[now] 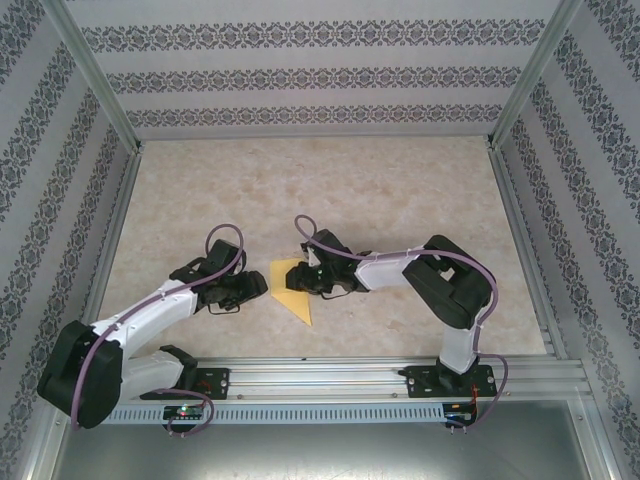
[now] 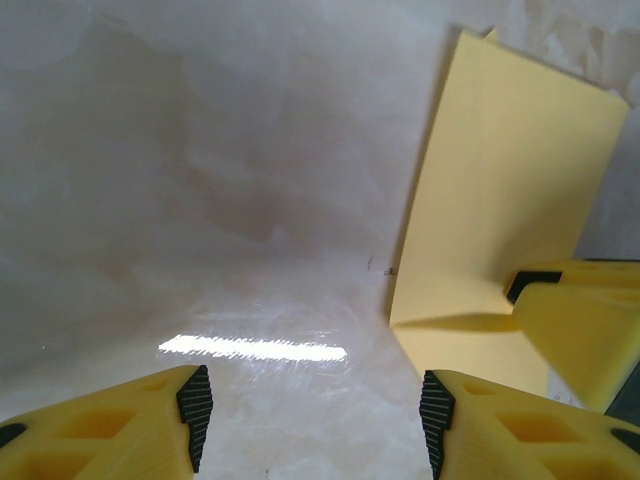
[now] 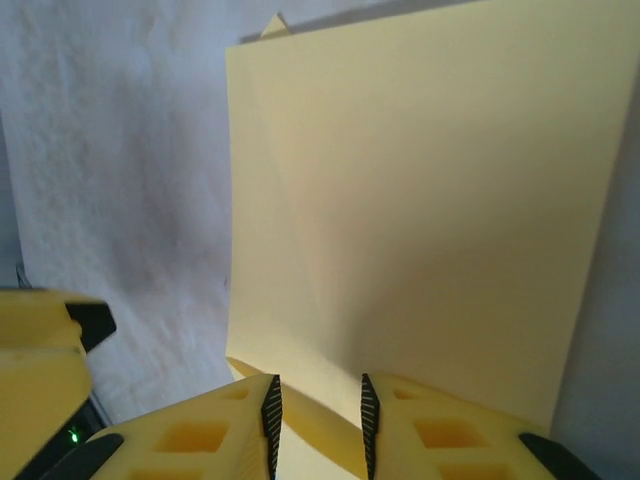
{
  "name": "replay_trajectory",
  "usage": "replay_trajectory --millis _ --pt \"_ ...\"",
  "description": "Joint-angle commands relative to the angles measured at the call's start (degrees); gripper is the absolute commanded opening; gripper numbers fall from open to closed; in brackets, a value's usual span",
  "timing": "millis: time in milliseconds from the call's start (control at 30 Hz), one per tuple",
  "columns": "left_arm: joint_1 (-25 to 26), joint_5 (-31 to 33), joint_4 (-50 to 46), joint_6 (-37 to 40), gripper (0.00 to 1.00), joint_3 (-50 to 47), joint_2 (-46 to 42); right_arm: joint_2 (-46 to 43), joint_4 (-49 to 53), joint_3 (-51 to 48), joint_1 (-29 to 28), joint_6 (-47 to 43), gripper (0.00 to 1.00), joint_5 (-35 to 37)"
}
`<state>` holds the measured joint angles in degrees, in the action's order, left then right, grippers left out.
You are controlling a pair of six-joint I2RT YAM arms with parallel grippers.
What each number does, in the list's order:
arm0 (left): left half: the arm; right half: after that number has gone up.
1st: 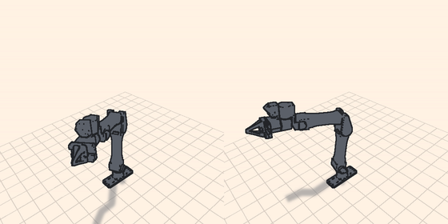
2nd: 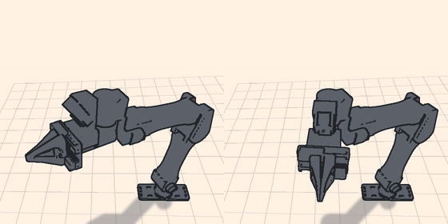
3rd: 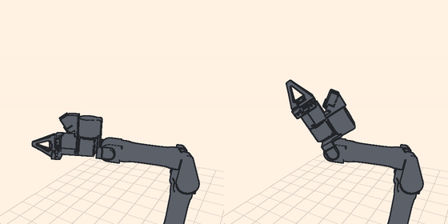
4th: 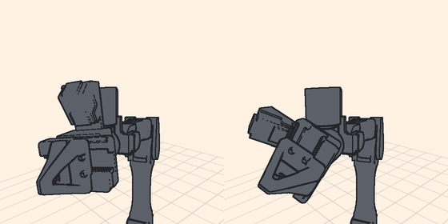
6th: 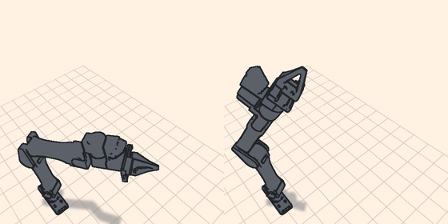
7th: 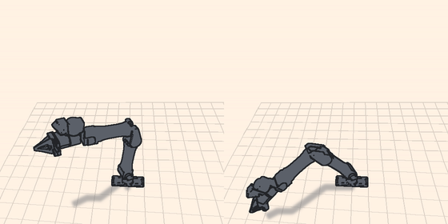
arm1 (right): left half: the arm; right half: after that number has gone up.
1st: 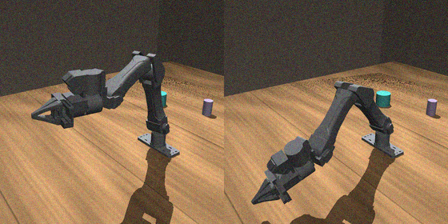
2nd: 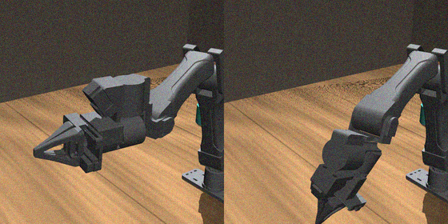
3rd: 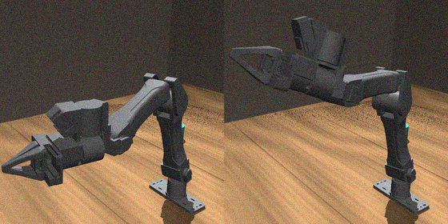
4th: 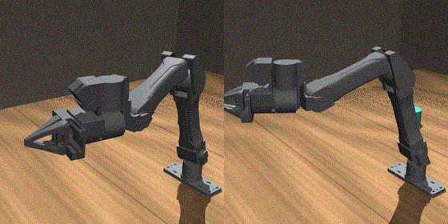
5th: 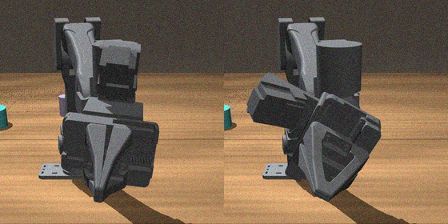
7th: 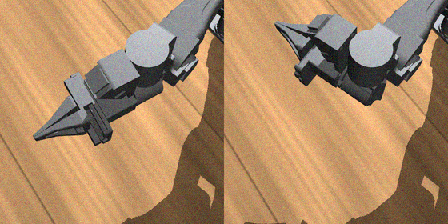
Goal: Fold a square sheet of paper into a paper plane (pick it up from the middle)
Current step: Rotate the paper at the center of the table, then fold the wing for the fifth time at the center of the table.
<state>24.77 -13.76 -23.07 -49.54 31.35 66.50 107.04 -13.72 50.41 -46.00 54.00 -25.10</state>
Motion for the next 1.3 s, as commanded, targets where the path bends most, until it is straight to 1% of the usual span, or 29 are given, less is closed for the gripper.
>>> replay_trajectory --millis 0,100,133,167,267,433,500,567,733,867,1033,1267 --pt "0.2 -1.5 2.5 1.1 0.60 1.5 1.0 1.8 -4.2 -4.6 1.0 6.5 0.30 5.5" --pt "0.3 -2.9 4.0 1.0 0.61 1.5 2.3 1.1 -9.1 -7.8 -0.1 11.7 0.30 9.7" --pt "0.3 -3.8 4.6 0.9 0.61 1.6 2.8 0.9 -10.9 -8.4 -0.4 11.4 0.31 9.7" --pt "0.4 -4.7 5.2 0.9 0.61 1.8 3.4 0.5 -12.1 -8.3 -0.3 10.4 0.31 8.3" --pt "0.5 -6.1 5.6 0.8 0.61 2.7 4.5 -3.0 -11.0 -8.0 0.7 6.9 0.34 6.1" --pt "0.6 -5.8 5.8 0.8 0.61 2.9 4.6 -11.2 -4.4 -6.9 1.8 -0.1 0.35 2.7" --pt "0.6 -6.0 6.1 0.8 0.62 2.9 4.7 -13.6 -2.3 -7.3 1.6 -1.3 0.33 2.9" --pt "0.6 -6.3 6.4 0.8 0.62 2.8 4.8 -14.6 -0.8 -7.7 1.5 -2.0 0.27 2.5" --pt "0.7 -7.3 7.4 0.8 0.62 3.0 5.5 -12.8 -1.0 -7.9 0.2 -2.1 0.11 -0.2" --pt "0.6 -7.8 7.9 1.2 0.63 4.1 7.0 -9.8 -1.1 -7.6 -0.4 -2.1 0.09 -0.7" --pt "0.6 -9.0 8.5 1.5 0.63 5.2 9.2 -6.4 -0.7 -7.9 0.4 -2.9 0.09 -0.1" --pt "0.7 -10.2 9.3 1.5 0.64 5.9 11.2 -2.5 -5.2 -11.6 2.5 -2.1 0.09 -1.3"
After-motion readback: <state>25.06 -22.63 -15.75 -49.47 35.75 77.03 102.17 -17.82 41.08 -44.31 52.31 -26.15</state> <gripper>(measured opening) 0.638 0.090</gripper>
